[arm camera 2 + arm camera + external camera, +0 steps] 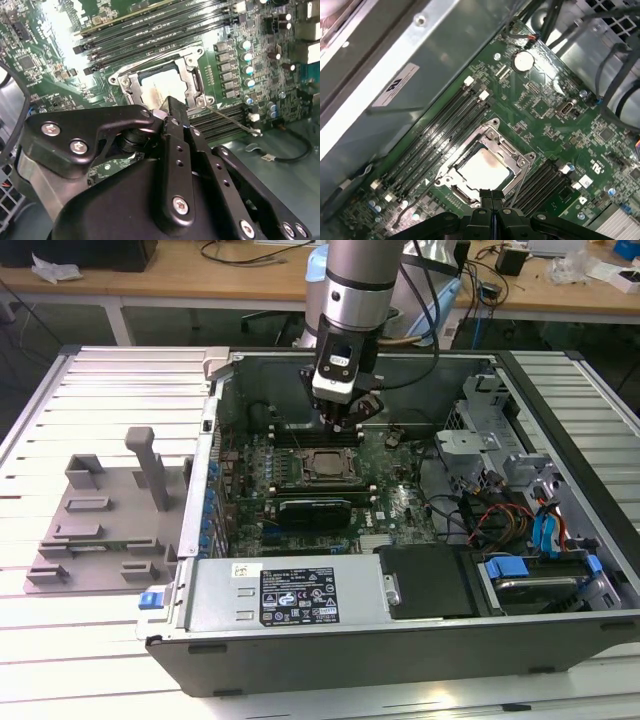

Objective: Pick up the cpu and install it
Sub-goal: 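Install the first cpu locking lever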

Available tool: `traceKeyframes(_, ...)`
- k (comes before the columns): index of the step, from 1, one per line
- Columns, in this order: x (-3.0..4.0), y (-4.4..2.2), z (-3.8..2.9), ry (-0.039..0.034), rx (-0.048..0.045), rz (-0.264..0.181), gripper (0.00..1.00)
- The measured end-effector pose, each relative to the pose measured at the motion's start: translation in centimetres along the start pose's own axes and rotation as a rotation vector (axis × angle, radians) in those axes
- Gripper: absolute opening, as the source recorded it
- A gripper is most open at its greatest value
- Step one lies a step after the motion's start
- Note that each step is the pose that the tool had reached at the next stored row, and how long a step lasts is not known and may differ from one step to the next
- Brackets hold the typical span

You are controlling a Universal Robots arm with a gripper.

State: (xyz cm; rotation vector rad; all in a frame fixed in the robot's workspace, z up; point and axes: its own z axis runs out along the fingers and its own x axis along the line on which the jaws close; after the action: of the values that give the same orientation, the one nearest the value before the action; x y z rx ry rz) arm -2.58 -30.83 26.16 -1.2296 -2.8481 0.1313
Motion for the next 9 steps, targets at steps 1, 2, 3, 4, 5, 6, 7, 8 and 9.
traceKeyframes(1, 0.00, 0.00, 0.00, -0.0011, 0.0000, -0.012, 0.11)
traceKeyframes(2, 0.00, 0.00, 0.00, -0.0020, 0.0000, -0.021, 0.11)
traceKeyframes(3, 0.00, 0.00, 0.00, -0.0028, 0.0000, -0.030, 0.11)
traceKeyframes(4, 0.00, 0.00, 0.00, -0.0037, 0.0000, -0.040, 0.11)
traceKeyframes(5, 0.00, 0.00, 0.00, -0.0048, 0.0000, -0.052, 0.11)
traceKeyframes(6, 0.00, 0.00, 0.00, -0.0058, 0.0000, -0.063, 0.11)
traceKeyframes(7, 0.00, 0.00, 0.00, -0.0083, 0.0000, -0.090, 0.11)
traceKeyframes(8, 0.00, 0.00, 0.00, -0.0094, 0.0000, -0.101, 0.11)
traceKeyframes(9, 0.00, 0.00, 0.00, -0.0110, 0.0000, -0.119, 0.11)
